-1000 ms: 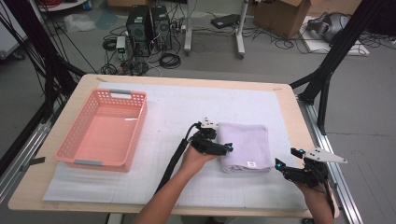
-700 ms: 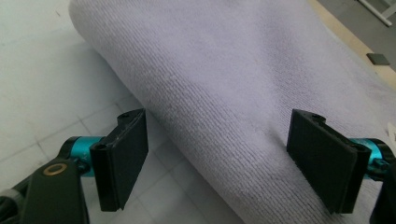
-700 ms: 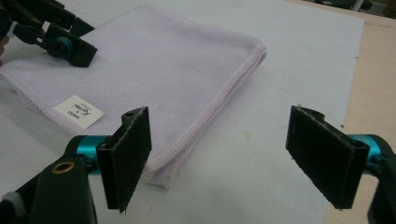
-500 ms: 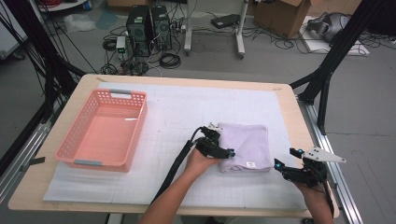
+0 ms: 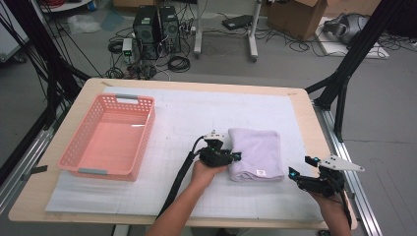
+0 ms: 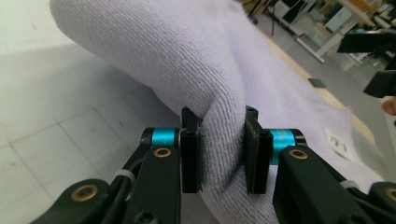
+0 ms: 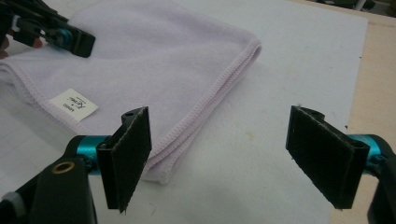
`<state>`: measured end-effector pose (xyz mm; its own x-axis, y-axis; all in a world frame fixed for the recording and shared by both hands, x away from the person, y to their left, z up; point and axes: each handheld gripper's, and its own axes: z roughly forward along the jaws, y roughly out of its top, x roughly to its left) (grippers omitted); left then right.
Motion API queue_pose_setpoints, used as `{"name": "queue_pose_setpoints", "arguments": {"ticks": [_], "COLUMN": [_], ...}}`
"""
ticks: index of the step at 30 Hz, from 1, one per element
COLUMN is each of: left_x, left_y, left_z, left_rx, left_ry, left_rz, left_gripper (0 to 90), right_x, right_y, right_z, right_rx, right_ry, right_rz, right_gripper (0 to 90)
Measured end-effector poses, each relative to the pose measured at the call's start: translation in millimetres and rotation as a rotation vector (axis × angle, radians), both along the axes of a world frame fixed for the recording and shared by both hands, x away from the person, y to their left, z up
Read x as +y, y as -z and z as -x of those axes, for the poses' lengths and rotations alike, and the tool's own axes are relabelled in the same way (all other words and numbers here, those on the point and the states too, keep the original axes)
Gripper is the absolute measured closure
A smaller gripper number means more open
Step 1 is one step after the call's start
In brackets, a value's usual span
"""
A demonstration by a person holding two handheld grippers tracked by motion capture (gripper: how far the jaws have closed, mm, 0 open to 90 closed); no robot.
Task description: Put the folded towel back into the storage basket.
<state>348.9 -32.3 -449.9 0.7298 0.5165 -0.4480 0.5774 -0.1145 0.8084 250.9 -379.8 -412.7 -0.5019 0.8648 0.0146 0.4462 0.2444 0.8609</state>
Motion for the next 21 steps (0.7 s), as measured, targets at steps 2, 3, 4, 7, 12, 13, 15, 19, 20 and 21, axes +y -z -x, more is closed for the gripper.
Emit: {"name": "queue_pose_setpoints", "arguments": {"ticks": [2,3,4,7,12,13,15,19,20,21], "left_x": [4.3,6.8,9.4,17.1,30.4,30.4,36.5,45.2,45.2,49.6], "left_y": [-3.8,-6.0,-8.1,-14.3,-23.9,-23.9,-30.9,-41.7,-41.7,-48.0], "left_z": [1.5,2.1,2.7,5.1,9.6,9.6,12.6,15.2,15.2,16.3], "left_rx": [-0.037,-0.048,-0.06,-0.107,-0.176,-0.176,-0.217,-0.26,-0.26,-0.279], "left_ry": [0.008,0.013,0.016,0.027,0.032,0.032,0.042,0.058,0.058,0.066], "left_rz": [0.019,0.03,0.039,0.052,0.065,0.065,0.055,0.051,0.051,0.051], "left_gripper": [72.6,72.6,72.6,72.8,73.0,73.0,73.0,73.1,73.1,73.1], "right_x": [0.6,0.6,0.8,1.7,3.0,3.3,3.7,5.1,5.5,5.7], "right_y": [0.1,0.1,0.1,0.3,0.0,-0.1,-0.3,-0.5,-0.7,-0.8], "right_z": [0.0,-0.3,-0.3,-0.5,-0.3,-0.4,-0.6,-1.2,-1.0,-1.1], "right_rx": [0.001,-0.002,-0.001,0.001,0.004,0.002,0.001,-0.004,-0.002,-0.004], "right_ry": [0.001,0.0,-0.002,-0.003,-0.007,-0.008,-0.008,-0.01,-0.012,-0.015], "right_rz": [-0.005,-0.001,0.0,-0.002,-0.002,0.0,0.0,0.002,0.0,0.001], "right_gripper": [21.3,21.3,21.3,21.3,21.3,21.3,21.3,21.3,21.3,21.3]}}
